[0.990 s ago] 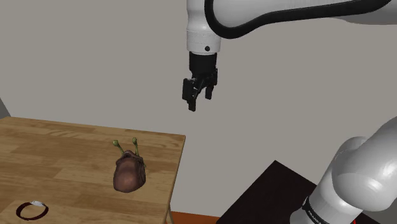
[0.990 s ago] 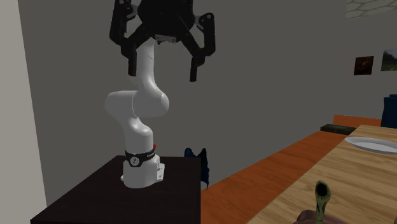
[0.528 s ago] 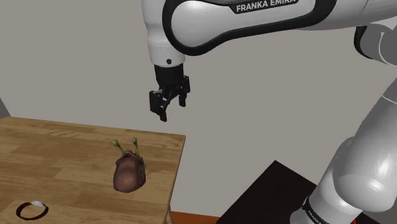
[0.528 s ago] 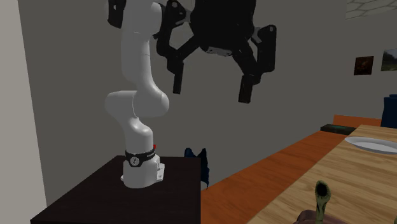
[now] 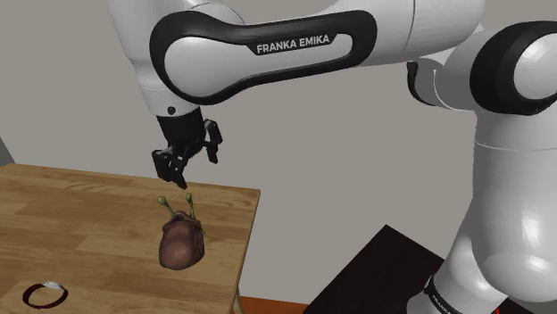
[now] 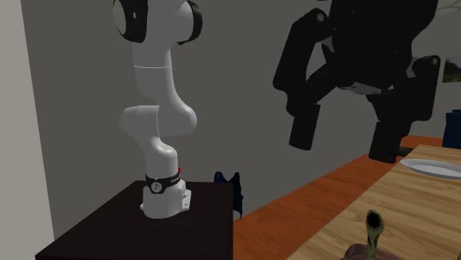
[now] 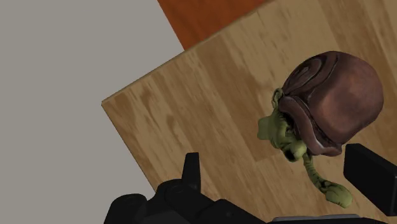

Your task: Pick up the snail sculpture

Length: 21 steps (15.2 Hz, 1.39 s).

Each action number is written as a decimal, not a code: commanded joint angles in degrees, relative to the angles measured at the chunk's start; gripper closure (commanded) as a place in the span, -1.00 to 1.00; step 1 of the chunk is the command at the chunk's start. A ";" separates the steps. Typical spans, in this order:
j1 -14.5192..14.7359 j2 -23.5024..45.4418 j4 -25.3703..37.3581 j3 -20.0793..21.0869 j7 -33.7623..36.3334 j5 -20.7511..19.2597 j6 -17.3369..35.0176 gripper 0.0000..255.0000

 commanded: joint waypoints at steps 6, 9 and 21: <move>14.43 21.87 28.02 -3.62 1.02 -11.28 -9.35 -1.00; 13.58 21.43 24.83 -3.61 1.85 -11.10 -6.88 -1.00; 12.58 21.31 20.94 -3.56 3.00 -11.17 -3.52 1.00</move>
